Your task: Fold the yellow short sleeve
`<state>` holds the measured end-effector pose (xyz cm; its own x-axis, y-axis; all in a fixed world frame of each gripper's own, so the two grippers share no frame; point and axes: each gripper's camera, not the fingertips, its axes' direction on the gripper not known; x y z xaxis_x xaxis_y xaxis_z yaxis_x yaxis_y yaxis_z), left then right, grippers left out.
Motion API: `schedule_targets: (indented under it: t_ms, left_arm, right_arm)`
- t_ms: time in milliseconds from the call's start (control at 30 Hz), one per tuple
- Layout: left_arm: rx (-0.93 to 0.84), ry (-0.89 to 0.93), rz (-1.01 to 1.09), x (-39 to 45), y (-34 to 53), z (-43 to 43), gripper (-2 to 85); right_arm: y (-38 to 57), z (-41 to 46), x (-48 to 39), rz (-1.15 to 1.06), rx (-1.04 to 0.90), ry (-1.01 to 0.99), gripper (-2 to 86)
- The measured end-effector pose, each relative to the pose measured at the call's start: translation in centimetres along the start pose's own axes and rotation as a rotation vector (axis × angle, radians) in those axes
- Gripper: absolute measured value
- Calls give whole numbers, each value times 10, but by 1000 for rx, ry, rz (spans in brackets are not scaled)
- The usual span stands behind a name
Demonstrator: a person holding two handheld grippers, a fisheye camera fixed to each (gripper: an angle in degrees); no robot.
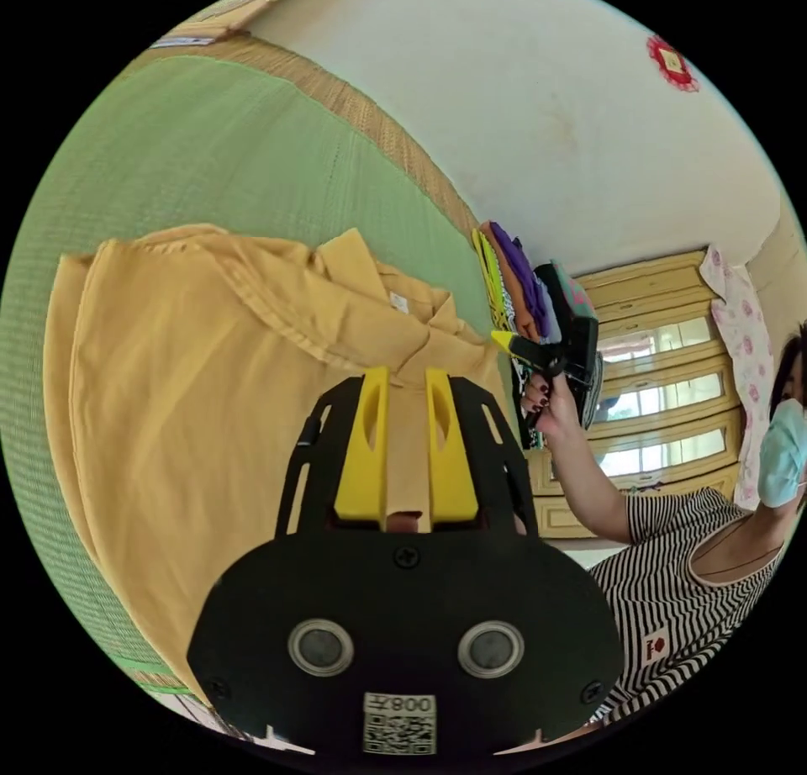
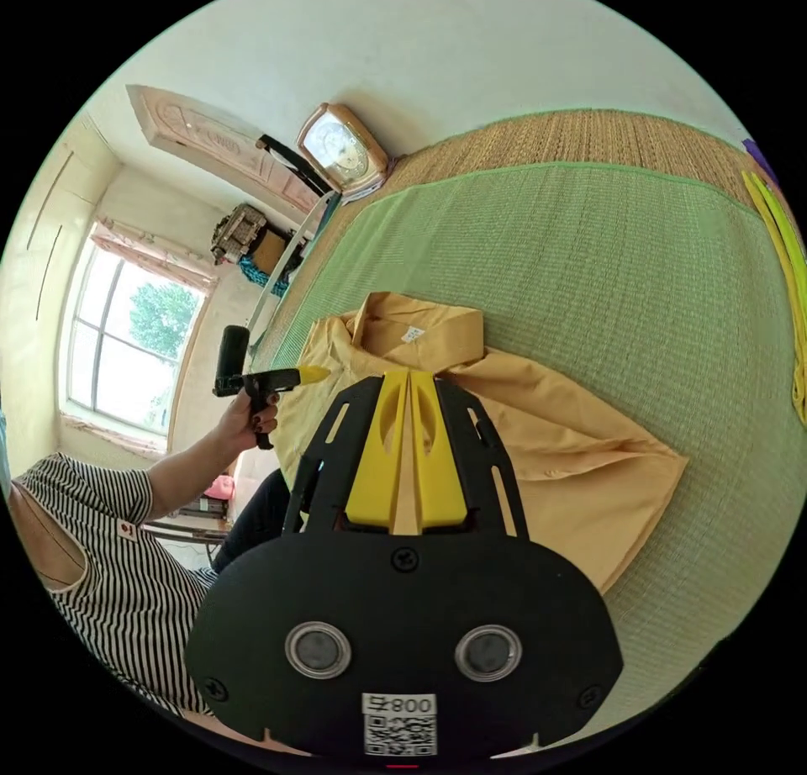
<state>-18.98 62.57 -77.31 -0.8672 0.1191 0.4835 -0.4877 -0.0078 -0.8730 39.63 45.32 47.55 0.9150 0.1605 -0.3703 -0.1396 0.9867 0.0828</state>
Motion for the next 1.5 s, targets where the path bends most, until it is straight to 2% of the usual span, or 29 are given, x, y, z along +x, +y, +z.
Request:
schedule_targets:
  t_ms: [200,367,500,767,1133,1300,1500]
  left_arm:
    - [118,99,-181,-48,0,-17,80]
    - [140,190,-227,-67,-13,-15,52]
    - [169,236,-217,-70,-20,-21,16]
    - [199,334,-154,-61,-42,-40,6]
    - [223,359,-214,-79,-84,-45,34]
    - [198,345,-150,-74,-82,-50,52]
    - [214,410,-206,-90,-76,-52,54]
  right_arm:
    - [37,26,-27,-40,-87,122,2]
    - [44,43,-45,-75,-129,227,2]
    - [46,54,-55,-95,-139,237,3]
    - [44,89,-89,-174,-171,292,6]
    - [10,101,-117,-172,-78,317,9]
    - [17,109,-150,-232,-51,304,18]
    - [45,171,-209,-447,-190,525,74]
